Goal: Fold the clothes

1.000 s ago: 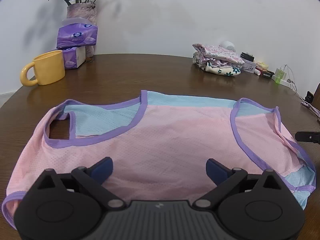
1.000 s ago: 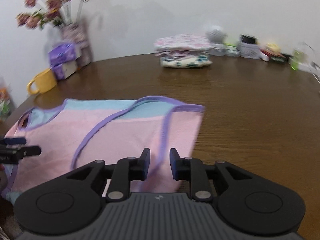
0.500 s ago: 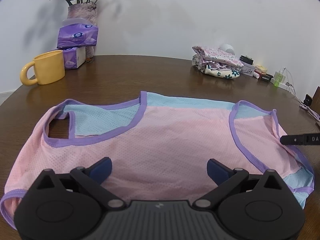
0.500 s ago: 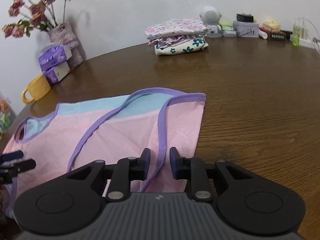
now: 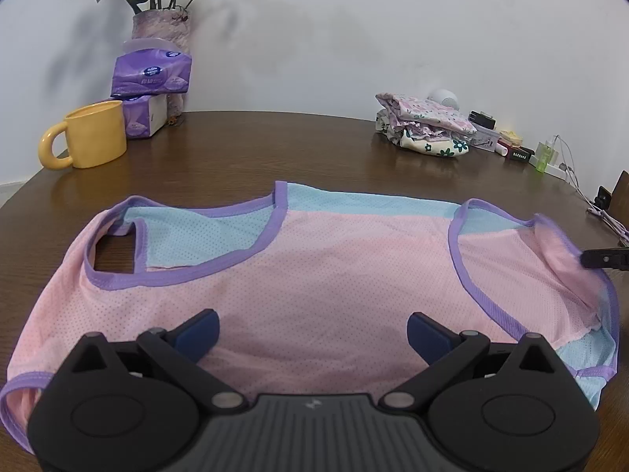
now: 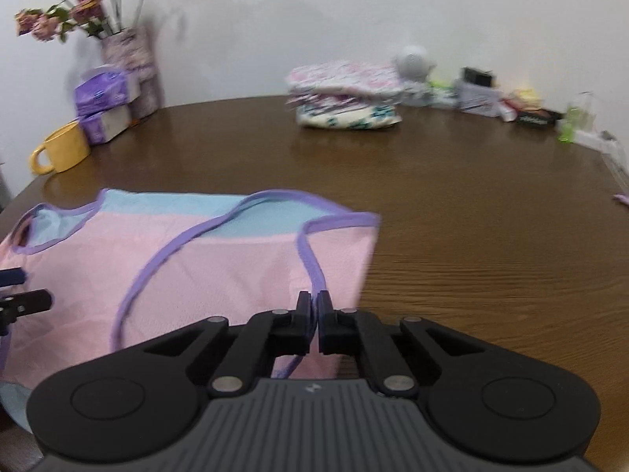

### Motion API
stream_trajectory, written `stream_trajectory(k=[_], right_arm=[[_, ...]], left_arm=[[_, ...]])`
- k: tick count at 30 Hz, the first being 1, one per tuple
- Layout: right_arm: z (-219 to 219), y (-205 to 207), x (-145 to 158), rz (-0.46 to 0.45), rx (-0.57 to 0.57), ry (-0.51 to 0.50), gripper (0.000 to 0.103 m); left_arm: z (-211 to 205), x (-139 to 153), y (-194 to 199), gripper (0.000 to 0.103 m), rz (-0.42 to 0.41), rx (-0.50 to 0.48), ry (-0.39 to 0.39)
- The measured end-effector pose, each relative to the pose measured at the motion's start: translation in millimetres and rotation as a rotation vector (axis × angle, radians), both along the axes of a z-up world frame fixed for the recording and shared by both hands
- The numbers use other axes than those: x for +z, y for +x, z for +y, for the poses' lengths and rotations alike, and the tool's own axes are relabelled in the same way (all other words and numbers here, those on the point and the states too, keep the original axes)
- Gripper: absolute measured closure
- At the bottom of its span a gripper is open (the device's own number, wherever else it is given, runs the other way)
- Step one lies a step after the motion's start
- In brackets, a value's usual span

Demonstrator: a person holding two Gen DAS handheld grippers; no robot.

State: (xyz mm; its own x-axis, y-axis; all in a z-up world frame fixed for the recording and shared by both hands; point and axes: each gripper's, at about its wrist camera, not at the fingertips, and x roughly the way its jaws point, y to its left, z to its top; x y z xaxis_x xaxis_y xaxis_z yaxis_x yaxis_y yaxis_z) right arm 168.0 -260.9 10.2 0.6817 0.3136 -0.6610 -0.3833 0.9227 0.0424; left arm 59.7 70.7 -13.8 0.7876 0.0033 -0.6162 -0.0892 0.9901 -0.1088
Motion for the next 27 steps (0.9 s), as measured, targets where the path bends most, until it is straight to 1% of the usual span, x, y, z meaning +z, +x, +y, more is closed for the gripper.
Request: stream_trajectory(k=[3, 8, 12, 14, 17, 20, 23, 26, 27], right_arm=[[-20.2, 3.2, -1.1, -0.005, -0.068, -0.034, 0.1], [-38.9, 10.3, -19.1, 0.032, -0.134, -0.101, 0.1], [-43.9, 6.6, -21.7, 0.034, -0.152, -0.114, 0.1], [-46.9, 3.9, -17.9, 0.028, -0.163, -0.093, 0.098], [-52.3, 0.6, -9.2, 0.013, -0.164, -0.045, 0.094], [-50.0, -0.3, -10.2, 0.014, -0.144, -0.048, 0.09], [-43.7, -2.1, -18.2, 0.037, -0.116, -0.088, 0.09], [-39.1, -13.3, -20.7, 0.023, -0.1, -0.166, 0.091], [-41.2, -16.5, -18.5, 0.024, -0.105, -0.164, 0.091]], left_arm=[[-0.1, -0.2, 0.0, 0.001, 0.0, -0.001, 0.003], [-2.3, -1.0, 0.2, 0.001, 0.004, -0.003, 0.019], [-4.2, -1.1, 0.9, 0.001, 0.006, 0.001, 0.027], [-4.8, -1.3, 0.9, 0.001, 0.007, 0.001, 0.031], [-5.3, -1.7, 0.7, 0.001, 0.007, 0.001, 0.035], [-5.6, -2.0, 0.7, 0.001, 0.007, 0.001, 0.037], [-5.5, -1.8, 0.3, 0.001, 0.008, 0.003, 0.037], [-5.2, -1.8, 0.7, 0.001, 0.009, 0.007, 0.038], [-5.5, -1.7, 1.0, 0.001, 0.009, 0.008, 0.04]])
